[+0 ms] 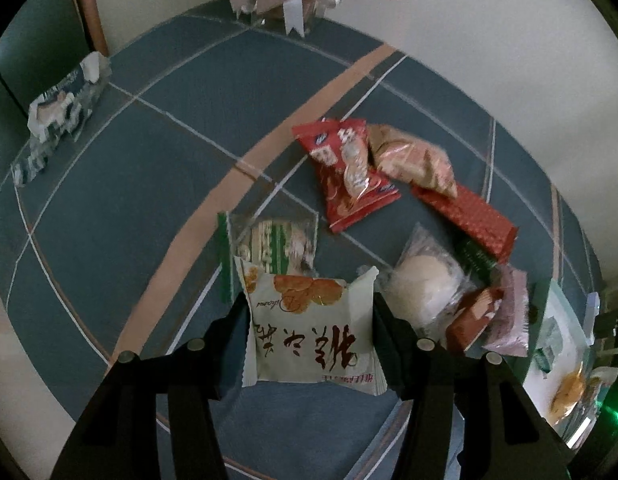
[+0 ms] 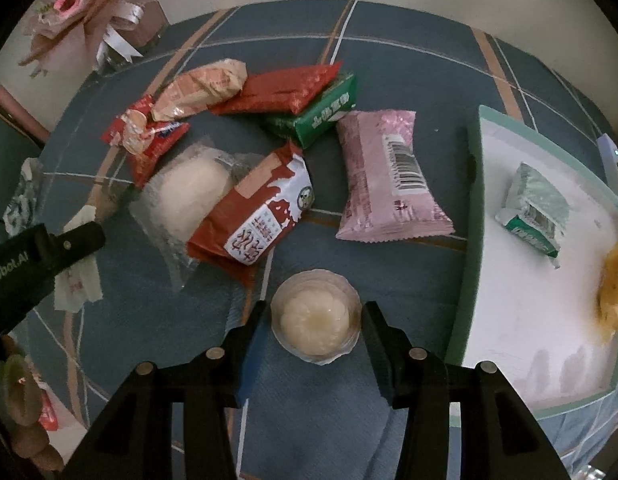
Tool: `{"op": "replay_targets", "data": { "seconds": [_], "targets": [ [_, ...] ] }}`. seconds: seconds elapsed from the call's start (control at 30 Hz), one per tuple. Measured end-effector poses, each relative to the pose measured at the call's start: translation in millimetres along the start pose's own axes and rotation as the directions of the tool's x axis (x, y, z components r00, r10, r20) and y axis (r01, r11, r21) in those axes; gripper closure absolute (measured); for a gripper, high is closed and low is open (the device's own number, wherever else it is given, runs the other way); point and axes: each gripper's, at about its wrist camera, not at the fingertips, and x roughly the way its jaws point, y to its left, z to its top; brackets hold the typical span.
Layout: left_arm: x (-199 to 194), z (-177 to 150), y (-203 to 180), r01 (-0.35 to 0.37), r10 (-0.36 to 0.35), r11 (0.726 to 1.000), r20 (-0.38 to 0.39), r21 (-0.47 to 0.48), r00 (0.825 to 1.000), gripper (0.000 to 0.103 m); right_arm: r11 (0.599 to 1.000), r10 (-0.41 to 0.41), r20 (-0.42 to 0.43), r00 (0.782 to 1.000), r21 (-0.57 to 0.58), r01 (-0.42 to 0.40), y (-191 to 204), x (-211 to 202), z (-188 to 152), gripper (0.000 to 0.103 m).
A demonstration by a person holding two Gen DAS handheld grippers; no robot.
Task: Organize snacks
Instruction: 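Carry bun and pastry pack to the white tray and release them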
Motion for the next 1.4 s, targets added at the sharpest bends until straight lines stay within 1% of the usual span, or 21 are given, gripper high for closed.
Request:
{"op": "replay_targets", "data": {
  "seconds": [0.2, 0.3, 0.33, 0.53, 0.63, 0.7, 0.83, 0.9, 1.0, 1.03, 1.1, 1.2, 1.27, 1.33, 1.4],
  "targets": [
    [-15.9, 2.3, -2.8, 0.004, -0.004, 1.000, 0.046, -0.002, 0.999, 0.044, 1.000, -0.007, 0.022, 1.000, 0.003, 0.007, -9.7, -19.3, 0.3, 0.053],
    [-21.3, 1.7, -14.7, 0.001, -0.002, 1.000, 0.061, 0.008, 0.998, 0.044, 1.000, -0.019, 0.032, 0.999, 0.013, 0.018, -6.8, -28.0, -1.5, 0.053],
    [-17.2, 1.3, -18.1, 0.002, -0.003, 1.000, 0.065, 0.017, 0.998, 0.044, 1.000, -0.021, 0.034, 0.999, 0.016, 0.020, -6.7, -31.4, -4.2, 0.053],
    [-23.8, -15.1, -62.3, 0.061, -0.070, 0.992, 0.075, 0.115, 0.995, 0.044, 0.997, -0.037, 0.057, 0.998, 0.069, 0.033, -31.7, -44.2, -10.1, 0.053],
    [-31.8, -31.5, -89.0, 0.084, -0.100, 0.979, 0.074, 0.185, 0.992, 0.044, 0.992, -0.052, 0.062, 0.997, 0.120, 0.045, -49.3, -47.8, -9.4, 0.053],
    [-34.1, -42.4, -112.8, 0.095, -0.115, 0.964, 0.068, 0.247, 0.991, 0.044, 0.982, -0.073, 0.060, 0.996, 0.179, 0.061, -72.1, -53.2, -12.0, 0.053],
    [-35.8, -62.3, -150.4, 0.114, -0.137, 0.933, 0.044, 0.341, 0.990, 0.044, 0.953, -0.123, 0.046, 0.991, 0.283, 0.106, -112.8, -59.2, -18.3, 0.053],
    [-35.9, -73.9, -169.3, 0.128, -0.151, 0.912, 0.028, 0.390, 0.988, 0.044, 0.938, -0.137, 0.038, 0.990, 0.325, 0.118, -130.6, -60.6, -22.4, 0.053],
    [-32.9, -95.0, -198.5, 0.141, -0.157, 0.873, -0.004, 0.467, 0.988, 0.044, 0.906, -0.162, 0.020, 0.987, 0.400, 0.140, -161.2, -62.7, -29.5, 0.053],
    [-31.7, -101.2, -205.1, 0.146, -0.160, 0.861, -0.013, 0.487, 0.987, 0.044, 0.889, -0.175, 0.011, 0.984, 0.432, 0.154, -173.7, -64.3, -33.5, 0.053],
    [-28.5, -116.7, -221.1, 0.160, -0.165, 0.828, -0.039, 0.538, 0.985, 0.044, 0.865, -0.195, -0.002, 0.981, 0.471, 0.173, -192.5, -65.4, -38.7, 0.053],
    [-23.8, -136.0, -240.5, 0.173, -0.165, 0.789, -0.068, 0.589, 0.984, 0.044, 0.837, -0.206, -0.015, 0.978, 0.516, 0.185, -213.3, -68.3, -47.2, 0.053],
    [-20.4, -144.9, -250.3, 0.180, -0.165, 0.772, -0.082, 0.610, 0.983, 0.044, 0.823, -0.201, -0.019, 0.979, 0.539, 0.179, -223.8, -69.4, -52.1, 0.053],
    [-17.5, -151.8, -257.8, 0.187, -0.167, 0.759, -0.091, 0.623, 0.982, 0.044, 0.807, -0.200, -0.023, 0.979, 0.563, 0.178, -233.6, -71.4, -58.2, 0.053],
    [-14.6, -156.6, -264.6, 0.178, -0.162, 0.750, -0.084, 0.637, 0.983, 0.044, 0.796, -0.205, -0.029, 0.978, 0.576, 0.184, -239.1, -72.8, -62.1, 0.053]
  ]
}}
